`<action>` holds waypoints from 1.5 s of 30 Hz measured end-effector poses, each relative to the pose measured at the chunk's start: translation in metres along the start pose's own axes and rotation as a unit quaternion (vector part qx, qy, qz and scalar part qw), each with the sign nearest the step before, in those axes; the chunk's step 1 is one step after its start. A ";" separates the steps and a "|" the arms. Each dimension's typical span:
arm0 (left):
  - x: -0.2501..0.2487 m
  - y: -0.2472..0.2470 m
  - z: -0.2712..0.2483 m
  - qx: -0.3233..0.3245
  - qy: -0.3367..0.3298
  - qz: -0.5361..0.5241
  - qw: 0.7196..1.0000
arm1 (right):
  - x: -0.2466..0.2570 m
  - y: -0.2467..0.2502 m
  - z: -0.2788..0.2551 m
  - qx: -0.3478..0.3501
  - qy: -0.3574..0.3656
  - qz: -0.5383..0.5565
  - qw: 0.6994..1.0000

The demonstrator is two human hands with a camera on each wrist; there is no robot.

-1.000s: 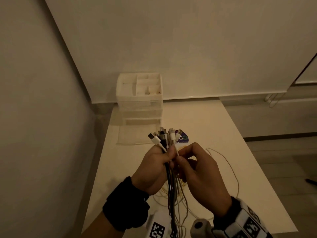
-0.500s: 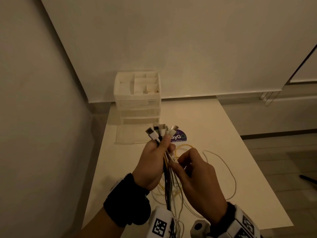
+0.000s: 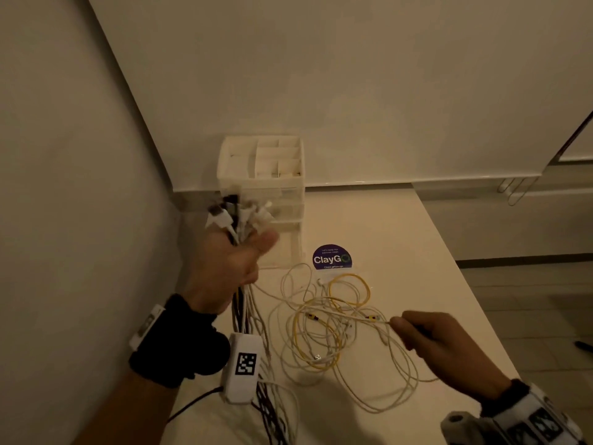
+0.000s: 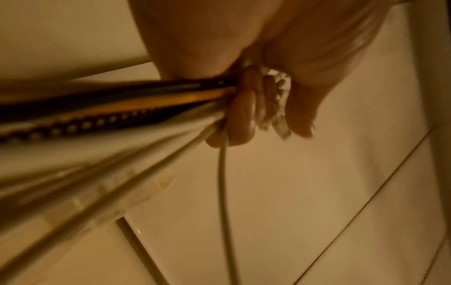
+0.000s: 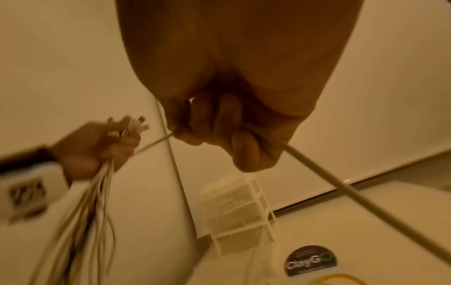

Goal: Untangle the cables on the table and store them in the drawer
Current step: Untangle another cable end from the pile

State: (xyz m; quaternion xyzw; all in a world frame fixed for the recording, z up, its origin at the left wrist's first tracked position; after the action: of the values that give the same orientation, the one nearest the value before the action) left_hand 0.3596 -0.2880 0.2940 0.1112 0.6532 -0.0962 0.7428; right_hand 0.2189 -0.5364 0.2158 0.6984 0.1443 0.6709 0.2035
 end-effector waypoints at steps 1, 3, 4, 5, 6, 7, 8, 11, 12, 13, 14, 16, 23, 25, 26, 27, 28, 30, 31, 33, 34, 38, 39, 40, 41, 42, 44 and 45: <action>-0.007 -0.012 -0.006 0.017 -0.006 0.075 0.997 | 0.001 0.007 0.002 -0.014 -0.015 0.033 0.999; -0.005 -0.047 -0.021 0.070 -0.006 0.159 0.985 | 0.009 0.014 0.006 -0.046 -0.031 0.115 0.992; -0.002 -0.068 -0.028 0.106 -0.009 0.170 0.980 | 0.017 0.013 0.009 -0.056 -0.025 0.147 0.987; 0.002 -0.086 -0.035 0.135 -0.007 0.162 0.977 | 0.028 0.011 0.012 -0.062 -0.012 0.166 0.984; 0.009 -0.099 -0.039 0.148 -0.003 0.143 0.979 | 0.038 0.009 0.015 -0.065 0.001 0.180 0.982; 0.013 -0.109 -0.041 0.148 0.001 0.125 0.981 | 0.048 0.007 0.019 -0.070 0.016 0.192 0.979; 0.018 -0.115 -0.041 0.136 0.007 0.108 0.985 | 0.056 0.006 0.022 -0.074 0.026 0.205 0.976; 0.021 -0.121 -0.040 0.096 0.013 0.054 0.994 | 0.066 0.003 0.030 -0.072 0.030 0.253 0.964; 0.020 -0.120 -0.039 0.088 0.012 0.047 0.995 | 0.067 0.002 0.031 -0.064 0.031 0.266 0.961; 0.018 -0.118 -0.037 0.076 0.012 0.044 0.996 | 0.068 0.000 0.031 -0.053 0.031 0.277 0.959; 0.017 -0.114 -0.035 0.060 0.008 0.039 0.997 | 0.068 -0.002 0.031 -0.039 0.032 0.283 0.958; 0.016 -0.099 -0.026 0.013 0.003 0.013 1.000 | 0.065 -0.007 0.030 -0.010 0.036 0.269 0.963; 0.030 -0.001 0.003 -0.192 0.061 -0.160 0.966 | 0.026 0.009 0.026 0.007 0.041 0.181 0.983; 0.031 0.034 0.006 -0.252 0.065 -0.172 0.950 | 0.007 0.023 0.025 -0.013 0.029 0.157 0.987; 0.032 0.045 0.007 -0.266 0.065 -0.164 0.948 | -0.001 0.029 0.025 -0.025 0.019 0.149 0.988; 0.032 0.050 0.007 -0.271 0.066 -0.148 0.949 | -0.009 0.034 0.026 -0.040 0.006 0.145 0.989; 0.032 0.049 0.005 -0.274 0.064 -0.125 0.952 | -0.015 0.039 0.026 -0.055 -0.006 0.146 0.988; 0.027 0.040 -0.001 -0.276 0.037 -0.081 0.957 | -0.018 0.044 0.029 -0.079 -0.018 0.149 0.985; 0.025 0.032 -0.003 -0.266 0.028 -0.071 0.961 | -0.015 0.046 0.031 -0.087 -0.015 0.149 0.985; 0.021 0.010 -0.004 -0.220 0.014 -0.061 0.974 | -0.007 0.045 0.037 -0.097 -0.006 0.148 0.984; 0.016 -0.003 -0.005 -0.185 -0.001 -0.042 0.982 | -0.004 0.045 0.040 -0.099 -0.001 0.152 0.983; -0.011 -0.065 -0.012 -0.039 -0.059 0.039 0.997 | 0.026 0.034 0.049 -0.086 0.042 0.153 0.984; -0.012 -0.078 -0.013 -0.012 -0.066 0.058 0.996 | 0.035 0.031 0.050 -0.076 0.055 0.153 0.984; -0.012 -0.088 -0.013 0.007 -0.072 0.079 0.994 | 0.046 0.028 0.051 -0.065 0.068 0.153 0.984; -0.011 -0.096 -0.014 0.026 -0.075 0.100 0.992 | 0.056 0.024 0.052 -0.053 0.080 0.157 0.983; -0.009 -0.103 -0.015 0.041 -0.073 0.113 0.990 | 0.065 0.022 0.053 -0.043 0.093 0.163 0.981; -0.006 -0.108 -0.017 0.040 -0.083 0.137 0.986 | 0.078 0.017 0.053 -0.025 0.112 0.185 0.976; -0.005 -0.105 -0.018 0.026 -0.092 0.147 0.985 | 0.081 0.015 0.053 -0.016 0.117 0.197 0.973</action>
State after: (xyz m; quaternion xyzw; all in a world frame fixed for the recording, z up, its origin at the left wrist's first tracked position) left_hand 0.3113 -0.3834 0.2927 0.2159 0.5563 -0.0127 0.8024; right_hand 0.2754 -0.5160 0.2931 0.6268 0.0160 0.7767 0.0598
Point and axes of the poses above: each hand's wrist, its own z-axis towards the middle knuckle, its own y-axis out of the back of the hand, x = y × z, the point moved 10 cm from there along z, towards the middle knuckle, and after that the axes turned 7 degrees about z, right-handed, at the moved point
